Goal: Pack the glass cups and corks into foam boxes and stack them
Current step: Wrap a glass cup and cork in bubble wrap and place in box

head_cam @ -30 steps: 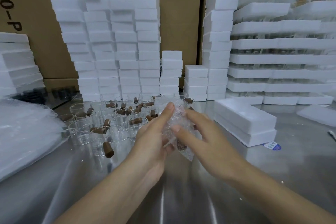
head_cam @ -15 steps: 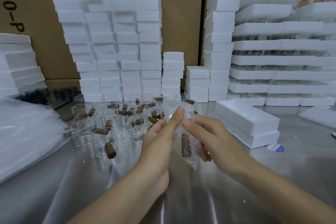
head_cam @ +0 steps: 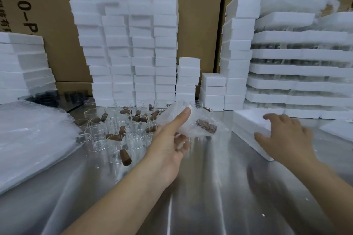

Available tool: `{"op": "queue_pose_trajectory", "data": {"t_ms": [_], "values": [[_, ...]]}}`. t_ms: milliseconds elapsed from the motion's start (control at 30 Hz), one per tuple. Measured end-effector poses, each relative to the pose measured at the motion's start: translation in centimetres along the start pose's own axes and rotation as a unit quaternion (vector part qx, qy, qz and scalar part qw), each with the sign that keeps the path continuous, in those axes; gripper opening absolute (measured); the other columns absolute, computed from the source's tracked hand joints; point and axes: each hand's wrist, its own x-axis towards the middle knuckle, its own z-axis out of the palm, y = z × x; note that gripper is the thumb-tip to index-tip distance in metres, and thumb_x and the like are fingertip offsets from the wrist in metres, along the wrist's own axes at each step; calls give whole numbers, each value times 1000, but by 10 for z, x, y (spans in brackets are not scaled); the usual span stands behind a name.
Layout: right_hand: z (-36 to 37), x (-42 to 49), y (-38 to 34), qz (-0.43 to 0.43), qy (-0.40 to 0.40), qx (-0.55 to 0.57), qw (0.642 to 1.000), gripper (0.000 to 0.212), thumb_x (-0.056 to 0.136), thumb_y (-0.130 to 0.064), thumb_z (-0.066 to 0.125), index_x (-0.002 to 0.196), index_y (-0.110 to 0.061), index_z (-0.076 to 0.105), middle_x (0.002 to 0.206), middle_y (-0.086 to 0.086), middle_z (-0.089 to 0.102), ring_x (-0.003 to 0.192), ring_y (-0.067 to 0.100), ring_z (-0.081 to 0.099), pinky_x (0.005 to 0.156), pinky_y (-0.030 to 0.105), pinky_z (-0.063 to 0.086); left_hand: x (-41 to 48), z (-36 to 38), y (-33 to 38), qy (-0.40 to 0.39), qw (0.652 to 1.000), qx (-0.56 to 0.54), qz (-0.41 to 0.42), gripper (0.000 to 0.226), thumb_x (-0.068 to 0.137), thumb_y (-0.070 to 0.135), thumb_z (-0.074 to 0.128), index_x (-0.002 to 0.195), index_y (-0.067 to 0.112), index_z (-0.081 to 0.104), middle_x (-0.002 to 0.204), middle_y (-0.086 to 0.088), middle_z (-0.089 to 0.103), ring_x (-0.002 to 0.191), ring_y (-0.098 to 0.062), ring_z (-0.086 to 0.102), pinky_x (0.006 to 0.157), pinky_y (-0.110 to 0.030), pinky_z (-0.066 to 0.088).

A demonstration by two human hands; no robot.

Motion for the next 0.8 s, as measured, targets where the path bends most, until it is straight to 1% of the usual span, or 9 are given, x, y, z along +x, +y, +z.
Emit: {"op": "queue_pose_trajectory", "data": {"t_ms": [100, 167, 233, 300, 400, 533, 600, 733, 800], "values": [[3, 4, 12, 15, -12, -54, 998, 50, 93, -54, 61, 139, -32, 62, 133, -1, 66, 132, 26, 51, 113, 45, 30, 1, 1, 3, 10, 1000, 5, -11, 81, 55, 48, 95, 128, 23, 75, 137, -9, 73, 74, -11, 57, 60, -25, 36], [0, 7, 12, 9, 11, -39, 999, 44, 94, -52, 62, 132, -30, 68, 121, 0, 69, 122, 27, 58, 110, 46, 32, 2, -1, 4, 18, 1000, -21, -10, 74, 53, 44, 97, 120, 22, 77, 123, -10, 77, 72, -13, 63, 60, -25, 41], [-7, 5, 3, -11, 23, 37, 999, 39, 93, -47, 67, 126, -26, 72, 114, 3, 68, 117, 31, 60, 104, 47, 35, 2, -3, 7, 21, 999, -35, 0, 77, 51, 40, 99, 121, 20, 75, 112, -5, 77, 70, -13, 71, 61, -24, 51], [-12, -2, -10, -67, 40, 100, 992, 31, 90, -39, 72, 117, -23, 75, 118, 5, 67, 117, 33, 58, 99, 48, 37, 4, -6, 10, 15, 999, -33, 17, 85, 54, 34, 100, 131, 22, 67, 115, -4, 77, 78, -15, 78, 70, -26, 61], [-17, -20, -33, -186, 45, 121, 974, 28, 88, -32, 75, 114, -19, 76, 131, 2, 64, 126, 28, 52, 105, 49, 37, 5, -10, 12, -11, 998, -20, 50, 90, 58, 26, 98, 136, 35, 55, 121, -5, 80, 103, -22, 80, 87, -32, 63], [-22, -42, -53, -283, 21, 128, 950, 23, 89, -32, 74, 110, -23, 77, 136, -4, 62, 126, 23, 53, 106, 44, 40, 3, -9, 17, -19, 994, 28, 107, 84, 67, 27, 95, 143, 28, 60, 125, -1, 79, 111, -23, 78, 90, -32, 62], [-25, -48, -57, -308, 8, 142, 941, 20, 90, -34, 72, 108, -26, 78, 137, -8, 60, 124, 17, 55, 101, 38, 43, 2, -8, 20, -9, 988, 69, 140, 74, 69, 32, 93, 137, 31, 64, 122, 3, 80, 110, -18, 78, 87, -29, 58], [-28, -50, -53, -328, -60, 155, 930, 13, 92, -44, 63, 100, -39, 72, 139, -28, 47, 121, -6, 45, 95, 30, 46, 1, -8, 24, -16, 979, 101, 178, 63, 69, 33, 91, 128, 30, 69, 113, 5, 82, 100, -12, 80, 65, -18, 58], [-29, -47, -51, -327, -102, 136, 930, 18, 86, -52, 56, 94, -41, 68, 137, -34, 43, 120, -6, 46, 93, 26, 44, 3, -10, 25, -23, 974, 120, 189, 62, 69, 32, 91, 126, 27, 69, 109, 8, 83, 95, -9, 80, 64, -16, 58]]}}
